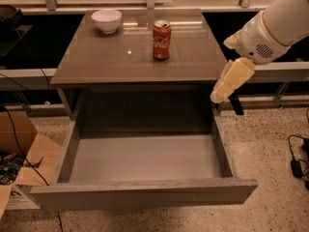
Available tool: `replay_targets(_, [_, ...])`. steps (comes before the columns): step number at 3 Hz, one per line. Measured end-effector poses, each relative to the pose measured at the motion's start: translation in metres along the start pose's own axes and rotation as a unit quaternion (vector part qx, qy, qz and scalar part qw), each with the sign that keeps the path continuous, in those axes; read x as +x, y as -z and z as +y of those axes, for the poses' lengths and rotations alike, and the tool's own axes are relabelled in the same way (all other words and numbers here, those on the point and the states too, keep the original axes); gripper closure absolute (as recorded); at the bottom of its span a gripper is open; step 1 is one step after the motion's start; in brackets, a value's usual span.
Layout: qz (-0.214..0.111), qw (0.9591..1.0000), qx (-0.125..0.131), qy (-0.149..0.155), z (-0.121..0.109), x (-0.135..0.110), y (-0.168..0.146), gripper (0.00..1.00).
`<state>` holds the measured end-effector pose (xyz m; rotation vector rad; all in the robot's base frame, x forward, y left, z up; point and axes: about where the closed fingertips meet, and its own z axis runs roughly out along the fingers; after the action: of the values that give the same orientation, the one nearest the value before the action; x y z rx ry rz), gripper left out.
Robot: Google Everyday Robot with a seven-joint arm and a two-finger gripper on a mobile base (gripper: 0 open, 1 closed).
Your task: Place coke can into top drawer
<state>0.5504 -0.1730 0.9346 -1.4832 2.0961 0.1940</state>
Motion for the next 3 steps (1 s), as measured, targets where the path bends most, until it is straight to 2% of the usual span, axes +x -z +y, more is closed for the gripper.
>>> replay_targets(1, [-0.042, 0.9991, 0.008, -0.005, -0.01, -0.027, -0.018, 0.0])
replay_targets(2, [-0.076, 0.997, 0.013, 0.002, -0.025, -0.059, -0.037, 0.0])
replay_targets(3, [-0.107, 0.9942, 0.009, 0.002, -0.054, -0.09, -0.075, 0.0])
